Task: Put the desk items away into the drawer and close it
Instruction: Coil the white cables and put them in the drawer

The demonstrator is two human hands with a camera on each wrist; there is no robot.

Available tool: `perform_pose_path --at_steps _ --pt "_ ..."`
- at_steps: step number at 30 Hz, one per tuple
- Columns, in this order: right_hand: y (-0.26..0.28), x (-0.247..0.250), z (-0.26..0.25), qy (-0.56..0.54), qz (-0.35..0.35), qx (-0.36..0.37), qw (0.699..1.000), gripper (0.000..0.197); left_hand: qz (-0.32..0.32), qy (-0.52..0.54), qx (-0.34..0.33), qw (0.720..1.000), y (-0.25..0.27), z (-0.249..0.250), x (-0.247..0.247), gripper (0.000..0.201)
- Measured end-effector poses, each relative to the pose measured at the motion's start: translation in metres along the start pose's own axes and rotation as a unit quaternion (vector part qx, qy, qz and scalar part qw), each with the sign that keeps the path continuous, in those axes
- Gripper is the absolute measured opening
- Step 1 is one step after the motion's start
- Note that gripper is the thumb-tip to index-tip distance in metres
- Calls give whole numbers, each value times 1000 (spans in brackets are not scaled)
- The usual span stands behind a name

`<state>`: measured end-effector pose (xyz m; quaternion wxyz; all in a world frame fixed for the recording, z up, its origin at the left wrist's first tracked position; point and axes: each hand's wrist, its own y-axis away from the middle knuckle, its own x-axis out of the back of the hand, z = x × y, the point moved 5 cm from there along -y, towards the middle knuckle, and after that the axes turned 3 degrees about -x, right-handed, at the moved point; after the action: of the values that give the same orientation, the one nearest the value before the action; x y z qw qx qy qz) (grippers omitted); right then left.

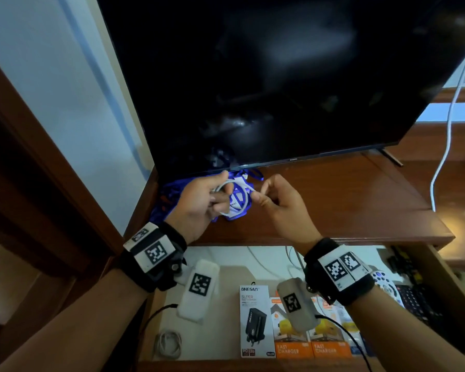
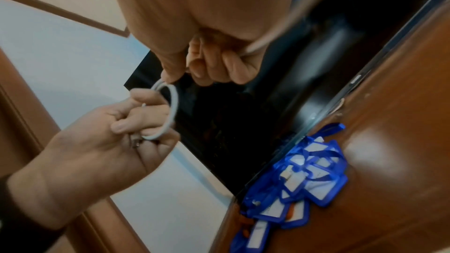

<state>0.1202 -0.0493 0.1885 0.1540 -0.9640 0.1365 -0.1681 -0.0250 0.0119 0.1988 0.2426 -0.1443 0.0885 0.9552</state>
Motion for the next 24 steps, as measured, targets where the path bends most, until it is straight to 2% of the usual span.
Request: perform_pose_path --at_steps 2,7,9,11,14,17,19,21,24 --pt "7 3 6 33 -15 6 999 17 11 35 2 999 -2 5 9 38" --pt "7 10 7 114 -39 47 992 17 -26 10 13 1000 -3 10 16 39" --pt "3 13 7 135 -52 55 988 18 -23 60 16 998 -3 15 20 37" --pt "3 16 5 202 -76 82 973 18 -12 124 8 992 -5 22 27 33" --pt "0 25 10 292 -72 103 948 9 13 211 -25 977 -7 36 41 27" --pt "-6 39 13 282 -14 111 953 18 39 257 -64 963 -10 47 52 19" --pt "-7 38 9 251 -19 117 961 9 56 275 -88 956 -13 50 53 17" --pt "-6 31 0 223 -34 127 966 19 75 273 -103 954 -15 51 47 21" --pt "-7 22 -12 156 -39 153 975 19 101 276 -113 949 -18 52 38 29"
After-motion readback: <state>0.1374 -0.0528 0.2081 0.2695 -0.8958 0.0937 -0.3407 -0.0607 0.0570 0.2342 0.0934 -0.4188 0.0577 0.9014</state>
